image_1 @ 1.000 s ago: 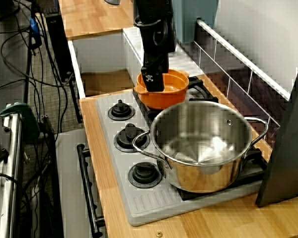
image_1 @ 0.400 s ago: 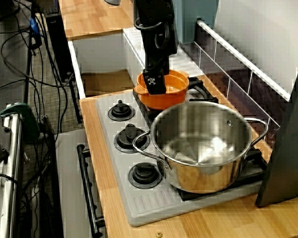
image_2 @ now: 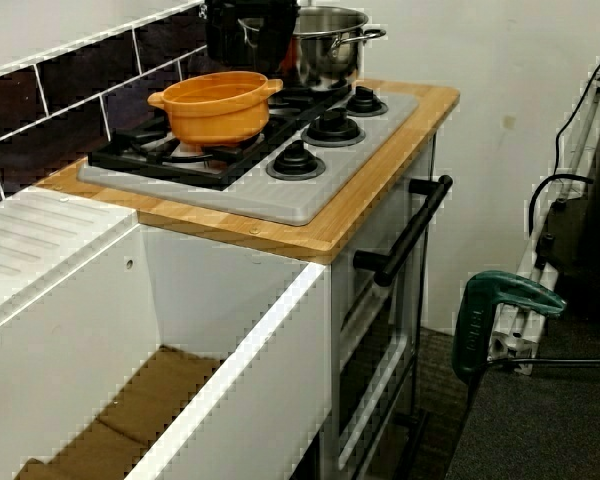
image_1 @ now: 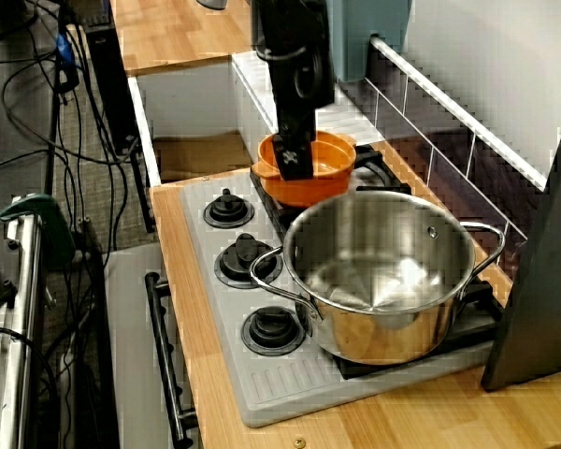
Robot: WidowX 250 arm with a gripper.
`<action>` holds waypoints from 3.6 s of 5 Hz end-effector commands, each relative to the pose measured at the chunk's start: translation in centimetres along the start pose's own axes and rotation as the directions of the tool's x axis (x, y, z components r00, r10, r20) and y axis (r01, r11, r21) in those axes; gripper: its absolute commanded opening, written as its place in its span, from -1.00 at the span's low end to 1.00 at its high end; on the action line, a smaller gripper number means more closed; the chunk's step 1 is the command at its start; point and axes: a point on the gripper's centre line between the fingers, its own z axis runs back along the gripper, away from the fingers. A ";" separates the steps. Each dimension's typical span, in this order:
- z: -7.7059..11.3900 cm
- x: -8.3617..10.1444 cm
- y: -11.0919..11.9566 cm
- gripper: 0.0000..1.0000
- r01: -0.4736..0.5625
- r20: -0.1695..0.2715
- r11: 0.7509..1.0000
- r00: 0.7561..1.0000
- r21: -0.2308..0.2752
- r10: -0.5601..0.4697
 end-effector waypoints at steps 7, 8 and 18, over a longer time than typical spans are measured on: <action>-1.0 1.5 -0.4 1.00 -0.110 -0.099 0.994 0.989 0.022 0.112; -1.4 1.6 -0.6 1.00 -0.110 -0.122 0.994 0.986 0.015 0.111; 1.7 0.7 2.9 -1.00 0.053 -0.041 0.999 0.998 -0.010 -0.053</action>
